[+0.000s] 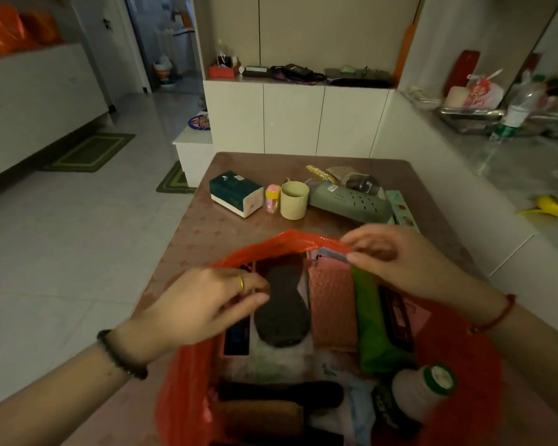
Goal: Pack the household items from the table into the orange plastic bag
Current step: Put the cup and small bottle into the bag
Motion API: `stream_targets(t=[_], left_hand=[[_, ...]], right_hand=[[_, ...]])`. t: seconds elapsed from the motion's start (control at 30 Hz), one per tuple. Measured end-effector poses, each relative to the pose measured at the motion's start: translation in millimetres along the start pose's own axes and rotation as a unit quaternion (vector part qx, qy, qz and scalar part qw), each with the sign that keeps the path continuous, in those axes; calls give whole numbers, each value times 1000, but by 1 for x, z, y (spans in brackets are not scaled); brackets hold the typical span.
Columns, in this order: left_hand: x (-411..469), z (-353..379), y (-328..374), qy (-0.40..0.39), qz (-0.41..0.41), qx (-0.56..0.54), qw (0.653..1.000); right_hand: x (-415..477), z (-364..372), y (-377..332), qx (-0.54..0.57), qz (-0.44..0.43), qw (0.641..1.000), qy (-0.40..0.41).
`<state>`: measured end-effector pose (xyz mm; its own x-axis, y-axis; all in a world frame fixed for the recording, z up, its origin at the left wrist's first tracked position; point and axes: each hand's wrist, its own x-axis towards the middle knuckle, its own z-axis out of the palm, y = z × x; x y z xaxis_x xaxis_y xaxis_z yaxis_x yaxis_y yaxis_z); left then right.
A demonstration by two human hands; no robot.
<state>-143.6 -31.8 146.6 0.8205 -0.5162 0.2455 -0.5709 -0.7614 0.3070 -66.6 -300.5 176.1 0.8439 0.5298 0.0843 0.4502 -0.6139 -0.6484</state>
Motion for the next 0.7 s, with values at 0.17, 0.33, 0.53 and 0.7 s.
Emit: stream_targets(t=[0.17,0.33,0.53,0.7], left_hand=[[69,10,-39,32,-69,-16,997],[124,33,-81,-58,-145,9,988],[157,71,-134,-120,-234,-83,961],[193,84,-190,-72,-232,-75,967]], right_hand=[[48,-39,60,-14,84,995,45],[111,-43,115,-43,143,989,6],[220,4,158,-84,115,987,-79],[310,61,170,-86,86,990,-73]])
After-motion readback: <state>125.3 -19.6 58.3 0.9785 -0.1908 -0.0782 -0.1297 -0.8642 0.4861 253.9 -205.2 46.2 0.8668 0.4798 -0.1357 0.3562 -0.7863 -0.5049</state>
